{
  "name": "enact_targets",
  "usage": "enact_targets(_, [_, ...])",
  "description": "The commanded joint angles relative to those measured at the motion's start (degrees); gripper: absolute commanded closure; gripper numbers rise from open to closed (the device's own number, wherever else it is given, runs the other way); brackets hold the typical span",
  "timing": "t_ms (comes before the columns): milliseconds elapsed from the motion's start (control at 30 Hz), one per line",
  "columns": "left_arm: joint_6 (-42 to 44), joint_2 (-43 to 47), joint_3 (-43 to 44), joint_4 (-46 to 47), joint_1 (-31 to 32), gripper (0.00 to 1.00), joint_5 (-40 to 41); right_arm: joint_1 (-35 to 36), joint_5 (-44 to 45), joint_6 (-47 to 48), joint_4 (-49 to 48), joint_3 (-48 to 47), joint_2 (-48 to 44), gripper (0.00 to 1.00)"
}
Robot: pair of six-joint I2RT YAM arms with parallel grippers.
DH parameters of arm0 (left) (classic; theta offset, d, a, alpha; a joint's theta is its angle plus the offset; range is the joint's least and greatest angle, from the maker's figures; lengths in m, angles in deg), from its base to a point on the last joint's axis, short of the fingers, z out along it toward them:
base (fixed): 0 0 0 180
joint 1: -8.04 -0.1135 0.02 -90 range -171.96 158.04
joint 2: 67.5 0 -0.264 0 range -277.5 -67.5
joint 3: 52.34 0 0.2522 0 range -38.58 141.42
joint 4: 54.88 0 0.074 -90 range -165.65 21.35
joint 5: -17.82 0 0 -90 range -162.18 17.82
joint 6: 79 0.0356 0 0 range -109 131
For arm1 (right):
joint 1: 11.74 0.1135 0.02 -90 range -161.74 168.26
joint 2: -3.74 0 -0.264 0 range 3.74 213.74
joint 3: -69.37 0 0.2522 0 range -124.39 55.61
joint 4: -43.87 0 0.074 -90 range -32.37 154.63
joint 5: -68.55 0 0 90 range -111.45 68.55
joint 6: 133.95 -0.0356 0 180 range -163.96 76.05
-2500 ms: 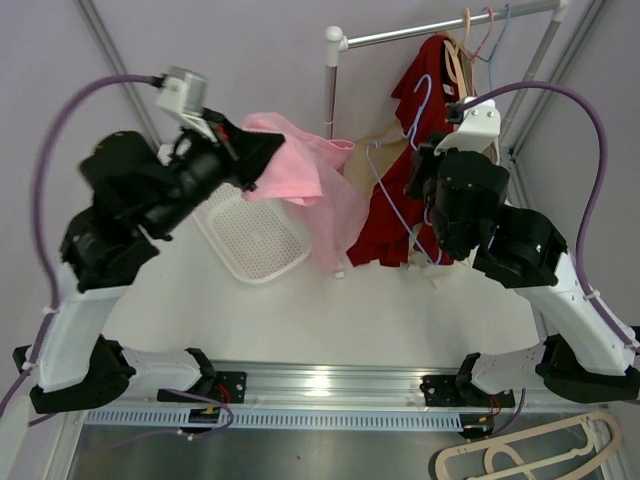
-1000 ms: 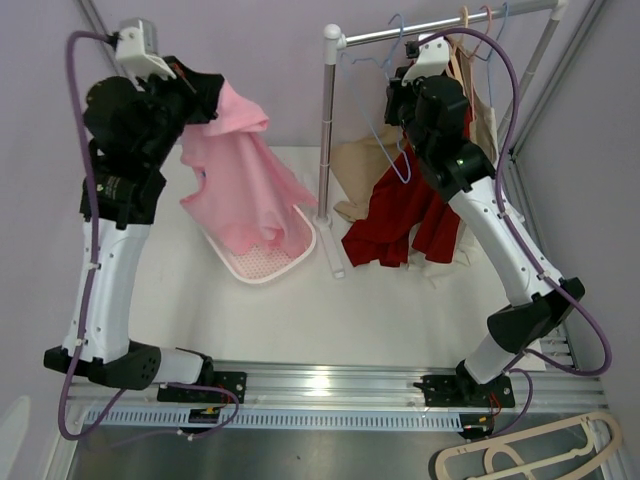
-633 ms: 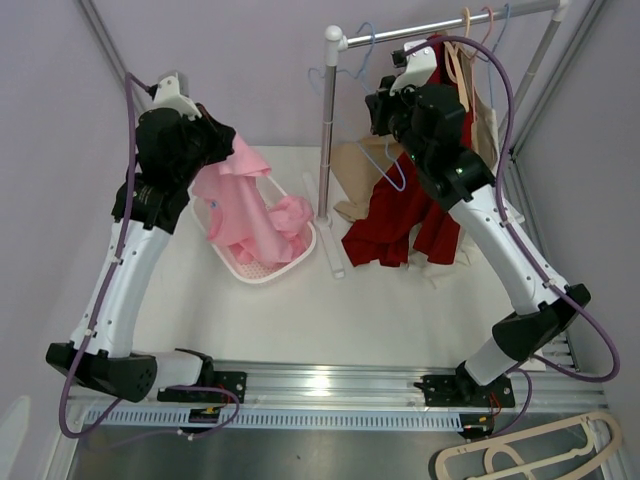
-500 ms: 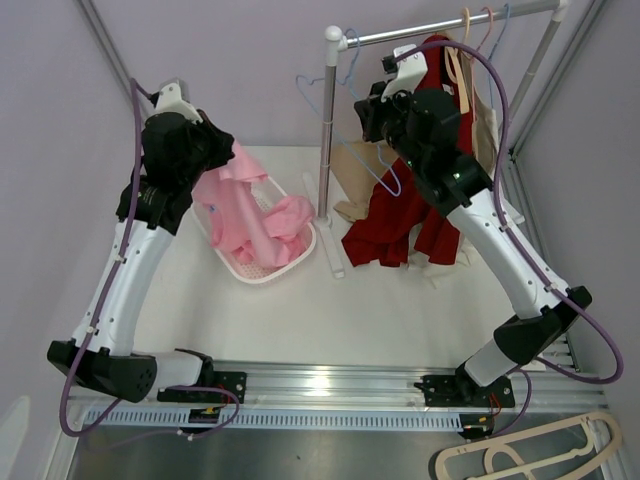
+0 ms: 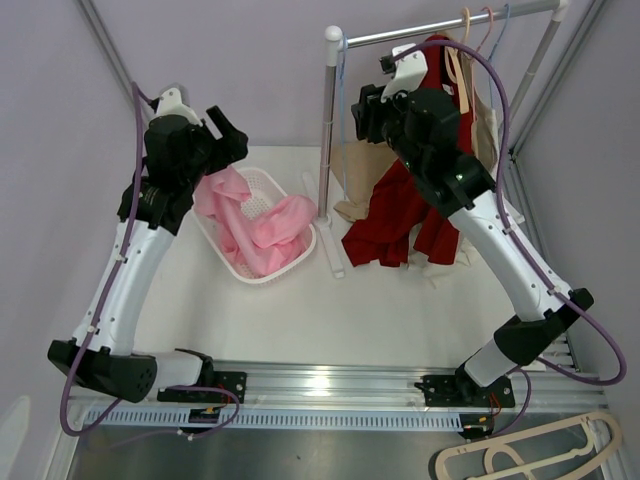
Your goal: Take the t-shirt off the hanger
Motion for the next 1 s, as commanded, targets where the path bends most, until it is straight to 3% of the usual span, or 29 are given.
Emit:
enact_targets(0, [1.5,2.7,3.1,-0.3,-0.3,0.15,0.9,-0.5,5.3,2.5,1.5,-5.0,-2.2,0.5])
enact_targets(167, [4.6,3.9,2.4,-1.3,1.0,0.08,6.0,-3.9,7.4,1.9,4.5,-7.1,-3.5,0.5])
enact_targets(433, [0.1,-9.4,0.9,-3.6,0.9,0.24,1.8,-6.1,6.5,0.1,4.0,-5.0,-7.7,0.45])
enact_targets(733, [-2.1,-21.8,11.0,-16.8,0.9,0.24,7.4,-6.1,9.0,0.9,7.0,-7.6,-8.1,0.39])
enact_targets(833, [-3.3,-21.7,8.1,-16.3,0.8,0.19,6.8,-6.4,10.6,0.8,8.9,-9.1,-7.3,0.39])
enact_targets(967, [-7.1,-20.2,-5.7,-10.8,0.8,0.2,3.9,-6.9,10.3,0.0,8.7,-8.1,-7.9,0.39])
